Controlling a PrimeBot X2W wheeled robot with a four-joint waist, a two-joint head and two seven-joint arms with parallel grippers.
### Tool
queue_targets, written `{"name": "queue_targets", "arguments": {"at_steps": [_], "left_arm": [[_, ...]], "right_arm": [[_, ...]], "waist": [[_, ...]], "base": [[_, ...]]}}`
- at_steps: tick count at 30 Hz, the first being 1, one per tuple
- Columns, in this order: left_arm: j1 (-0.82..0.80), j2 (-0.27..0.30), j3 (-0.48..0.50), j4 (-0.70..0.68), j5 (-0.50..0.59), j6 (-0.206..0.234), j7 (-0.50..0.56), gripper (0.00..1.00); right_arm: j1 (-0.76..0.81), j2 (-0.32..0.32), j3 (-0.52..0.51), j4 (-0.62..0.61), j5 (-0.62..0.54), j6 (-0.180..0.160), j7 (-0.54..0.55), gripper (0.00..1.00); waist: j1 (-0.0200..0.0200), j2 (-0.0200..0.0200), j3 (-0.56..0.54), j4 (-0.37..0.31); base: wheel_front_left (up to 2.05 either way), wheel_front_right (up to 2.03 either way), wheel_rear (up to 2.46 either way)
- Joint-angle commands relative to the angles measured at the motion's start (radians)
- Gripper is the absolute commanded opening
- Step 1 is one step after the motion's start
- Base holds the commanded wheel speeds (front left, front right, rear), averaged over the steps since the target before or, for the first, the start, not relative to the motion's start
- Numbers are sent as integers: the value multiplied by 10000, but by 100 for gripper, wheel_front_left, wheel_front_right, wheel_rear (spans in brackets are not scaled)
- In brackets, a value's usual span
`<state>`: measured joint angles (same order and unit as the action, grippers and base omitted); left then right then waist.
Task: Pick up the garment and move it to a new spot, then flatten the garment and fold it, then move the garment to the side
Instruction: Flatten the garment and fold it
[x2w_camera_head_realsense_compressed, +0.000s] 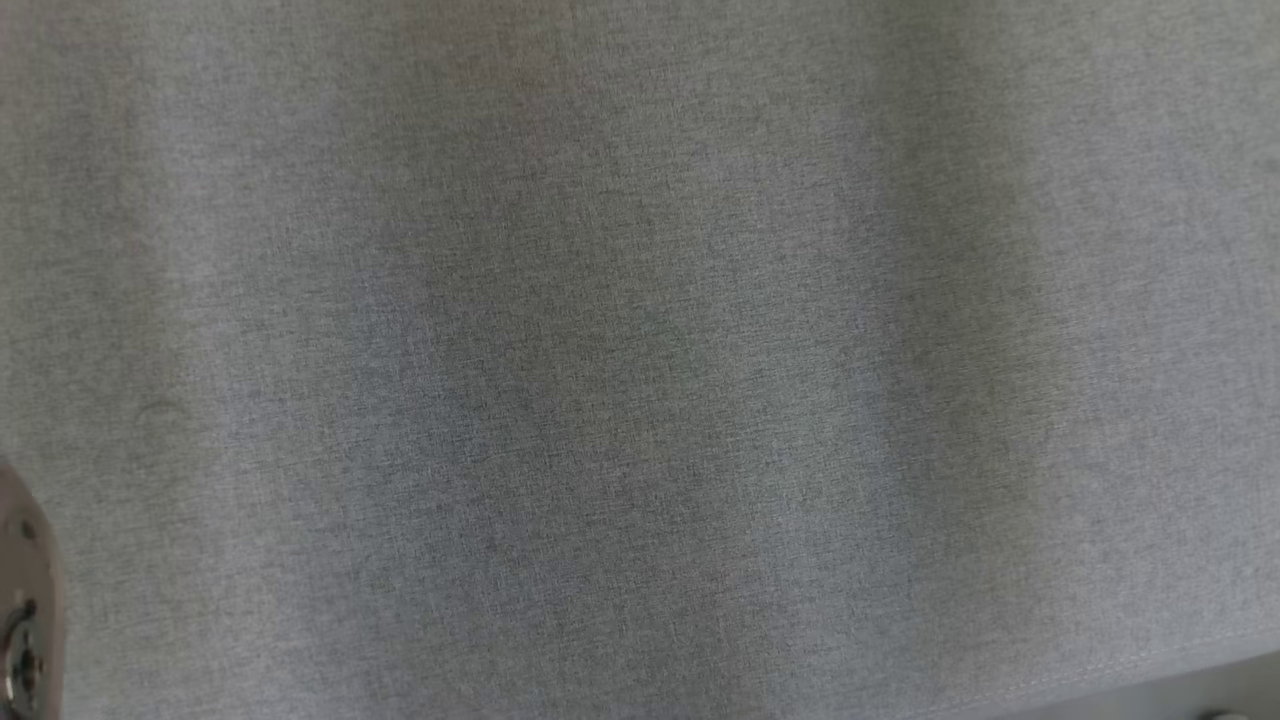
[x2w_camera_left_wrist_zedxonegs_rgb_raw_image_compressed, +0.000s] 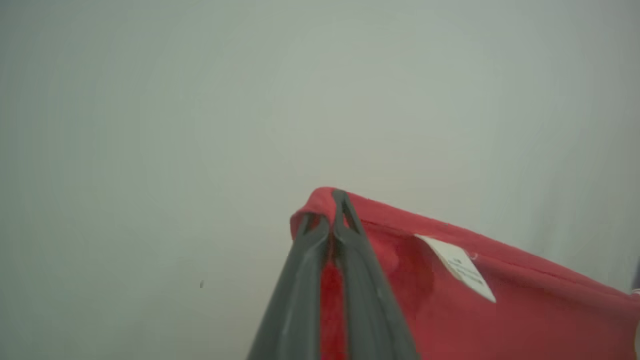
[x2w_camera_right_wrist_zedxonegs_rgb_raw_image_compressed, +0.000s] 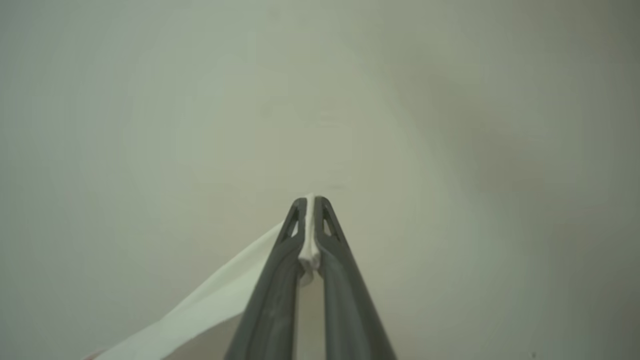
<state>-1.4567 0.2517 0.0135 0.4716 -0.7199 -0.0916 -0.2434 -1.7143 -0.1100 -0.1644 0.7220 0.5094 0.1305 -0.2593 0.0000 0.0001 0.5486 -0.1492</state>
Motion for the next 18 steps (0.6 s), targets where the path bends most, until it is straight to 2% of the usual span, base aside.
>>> {"name": "queue_targets", "arguments": {"at_steps": [1,4,7,12,15,18], "left_arm": [[-59,-23,103,28,54,-34,-78,0],[136,-204,-9,63,12,-216,-159,0],[796,-201,-306,123,-90,-339,-188,0],[2325,68,-991,-440,-748,-388,-189,0],[3504,337,-1387,-1048,-1406,-375,-103,0],[4731,488,-1758,-1679,-1956,-377,-26,0]], "right_arm": [[-79,-152,-63,-180,-84,1,-66,0],[511,-102,484,-483,-202,1,-40,0],[1187,-364,1990,-612,13,3,7,0],[2913,-1340,4112,-1553,1650,1,681,0],[4125,-2024,4875,-2463,2626,3,1245,0],[5394,-2859,5213,-3381,3417,3,1938,0]], "waist": [[0,-1,244,59],[0,-1,670,145],[0,-1,710,246],[0,-1,371,431],[0,-1,-26,525],[0,-1,-585,685]], "base": [[0,0,0],[0,0,0],[0,0,0],[0,0,0],[0,0,0],[0,0,0]]}}
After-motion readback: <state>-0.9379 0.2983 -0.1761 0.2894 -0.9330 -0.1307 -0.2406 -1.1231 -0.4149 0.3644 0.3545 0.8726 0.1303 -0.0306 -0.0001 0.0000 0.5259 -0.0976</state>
